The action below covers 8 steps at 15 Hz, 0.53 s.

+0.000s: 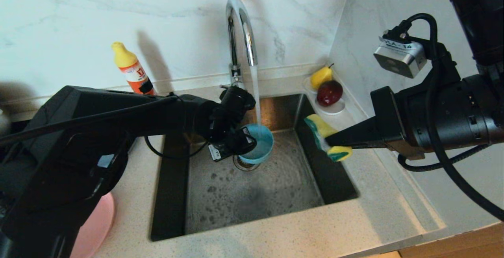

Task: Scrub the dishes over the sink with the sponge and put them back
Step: Rinse the bowl

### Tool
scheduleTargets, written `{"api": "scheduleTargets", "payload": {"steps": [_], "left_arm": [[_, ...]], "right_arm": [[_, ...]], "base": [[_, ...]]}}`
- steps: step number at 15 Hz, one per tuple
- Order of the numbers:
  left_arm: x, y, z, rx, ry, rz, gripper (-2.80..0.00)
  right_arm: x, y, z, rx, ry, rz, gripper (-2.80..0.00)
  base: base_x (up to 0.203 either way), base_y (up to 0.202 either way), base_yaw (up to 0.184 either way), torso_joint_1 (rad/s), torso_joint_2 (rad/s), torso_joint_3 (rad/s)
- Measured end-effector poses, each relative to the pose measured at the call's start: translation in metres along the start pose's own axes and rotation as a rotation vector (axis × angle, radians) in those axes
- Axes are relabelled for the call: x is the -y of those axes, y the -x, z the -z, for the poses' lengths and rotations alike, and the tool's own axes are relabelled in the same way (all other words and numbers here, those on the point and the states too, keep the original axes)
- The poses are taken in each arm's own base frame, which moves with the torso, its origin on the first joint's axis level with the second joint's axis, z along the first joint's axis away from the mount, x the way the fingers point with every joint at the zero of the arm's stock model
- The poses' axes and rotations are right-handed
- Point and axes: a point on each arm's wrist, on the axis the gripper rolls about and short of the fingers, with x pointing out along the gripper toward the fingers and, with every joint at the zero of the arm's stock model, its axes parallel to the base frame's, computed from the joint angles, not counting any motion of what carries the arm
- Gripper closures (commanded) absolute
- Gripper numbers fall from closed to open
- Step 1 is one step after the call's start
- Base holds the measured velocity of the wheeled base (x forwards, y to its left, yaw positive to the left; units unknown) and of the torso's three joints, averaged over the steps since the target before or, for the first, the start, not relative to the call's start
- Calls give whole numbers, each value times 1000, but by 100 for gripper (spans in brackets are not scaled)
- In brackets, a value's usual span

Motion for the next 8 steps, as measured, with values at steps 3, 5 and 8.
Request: {"api": "scheduleTargets", "payload": {"steps": [3, 5, 8], "left_arm": [[-2, 4, 2, -8, 1, -20, 0], [-8, 12, 2, -8, 17, -34, 0], [-23, 22, -2, 65, 22, -128, 0]], "right_arm": [[1, 2, 2, -2, -1, 2, 0], [2, 1, 2, -4, -2, 5, 0], [3, -2, 3, -9, -7, 7, 0]], "base": [[0, 0, 0, 0, 0, 0], [0, 0, 0, 0, 0, 0], [0, 0, 0, 0, 0, 0]]}}
